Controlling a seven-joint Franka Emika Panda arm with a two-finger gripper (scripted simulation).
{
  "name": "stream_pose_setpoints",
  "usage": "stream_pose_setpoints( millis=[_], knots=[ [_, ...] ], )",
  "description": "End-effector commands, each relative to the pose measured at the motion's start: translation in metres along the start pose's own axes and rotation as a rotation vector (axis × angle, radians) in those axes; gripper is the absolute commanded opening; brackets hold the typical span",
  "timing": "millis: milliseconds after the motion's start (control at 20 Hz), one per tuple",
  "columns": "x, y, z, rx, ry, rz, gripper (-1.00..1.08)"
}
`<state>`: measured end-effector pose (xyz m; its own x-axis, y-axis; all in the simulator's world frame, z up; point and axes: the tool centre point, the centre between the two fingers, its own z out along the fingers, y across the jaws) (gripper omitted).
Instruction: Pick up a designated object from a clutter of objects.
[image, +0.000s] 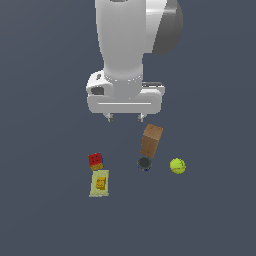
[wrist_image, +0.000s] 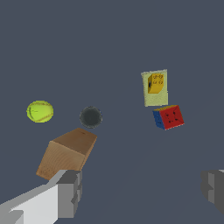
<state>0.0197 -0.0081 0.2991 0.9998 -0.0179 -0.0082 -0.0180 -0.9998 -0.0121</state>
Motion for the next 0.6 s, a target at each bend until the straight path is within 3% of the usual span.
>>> stream_pose_setpoints(
  millis=[0,550],
  knots=[
    [0.007,0.004,0.007,0.001,0.0,0.002,1.0],
    [0.062,0.036,0.065,0.004,0.003,0.01,1.0]
  ],
)
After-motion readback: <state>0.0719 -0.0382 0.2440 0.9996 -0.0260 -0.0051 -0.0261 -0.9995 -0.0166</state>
